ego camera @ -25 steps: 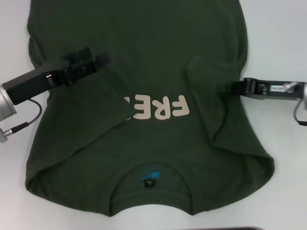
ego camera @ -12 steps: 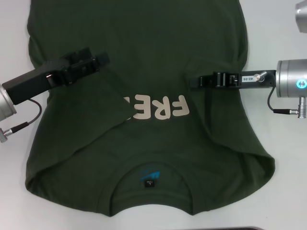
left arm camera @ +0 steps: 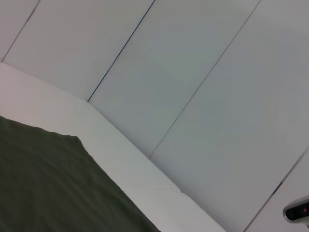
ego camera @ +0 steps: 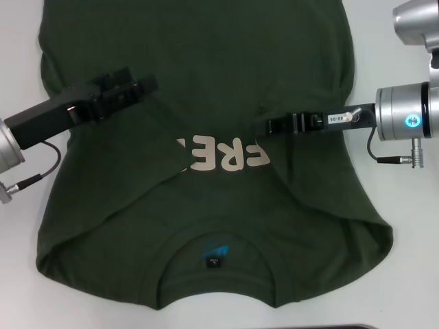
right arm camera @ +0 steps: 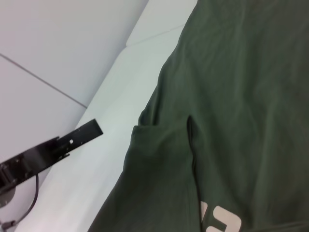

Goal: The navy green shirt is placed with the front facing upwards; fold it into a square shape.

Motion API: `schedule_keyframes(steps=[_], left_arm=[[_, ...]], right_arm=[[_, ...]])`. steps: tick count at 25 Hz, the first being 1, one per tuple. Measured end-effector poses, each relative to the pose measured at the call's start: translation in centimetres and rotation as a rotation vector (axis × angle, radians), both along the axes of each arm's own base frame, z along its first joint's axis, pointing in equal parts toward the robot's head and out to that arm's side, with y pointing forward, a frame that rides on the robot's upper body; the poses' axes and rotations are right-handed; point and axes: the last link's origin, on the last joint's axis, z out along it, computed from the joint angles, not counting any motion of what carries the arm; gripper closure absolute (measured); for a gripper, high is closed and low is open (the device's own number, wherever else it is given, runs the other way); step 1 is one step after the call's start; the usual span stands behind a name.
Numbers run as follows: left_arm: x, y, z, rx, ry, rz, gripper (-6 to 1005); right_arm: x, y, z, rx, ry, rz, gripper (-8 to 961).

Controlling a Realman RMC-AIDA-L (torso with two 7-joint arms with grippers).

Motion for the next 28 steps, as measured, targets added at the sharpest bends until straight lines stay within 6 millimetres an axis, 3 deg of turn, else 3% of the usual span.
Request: schedule_keyframes(steps=[6, 11, 14, 21, 28], left_arm=[[0.0, 0.0, -0.1, 0.001, 0.0, 0.001, 113], [0.0, 0.0, -0.1, 0.002, 0.001, 0.001, 114], [0.0, 0.0, -0.1, 0.003, 0.002, 0.001, 114], [0.0, -0.2, 0.0, 0.006, 0.004, -0.009, 114], [0.1, -0.7, 0.2, 0.0, -0.014, -0.038, 115]], right_arm=[[-0.1, 0.0, 0.1, 0.022, 0.014, 0.02, 898], [0.1, -0.1, 0.5, 0.051, 0.042, 0.027, 690], [0.3, -0.2, 0.8, 0.062, 0.046, 0.036, 449], [1.5, -1.9, 2.9, 0.121, 0.142, 0.076, 273], [4.9, -4.8, 6.1, 0.159, 0.182, 0.024, 167]])
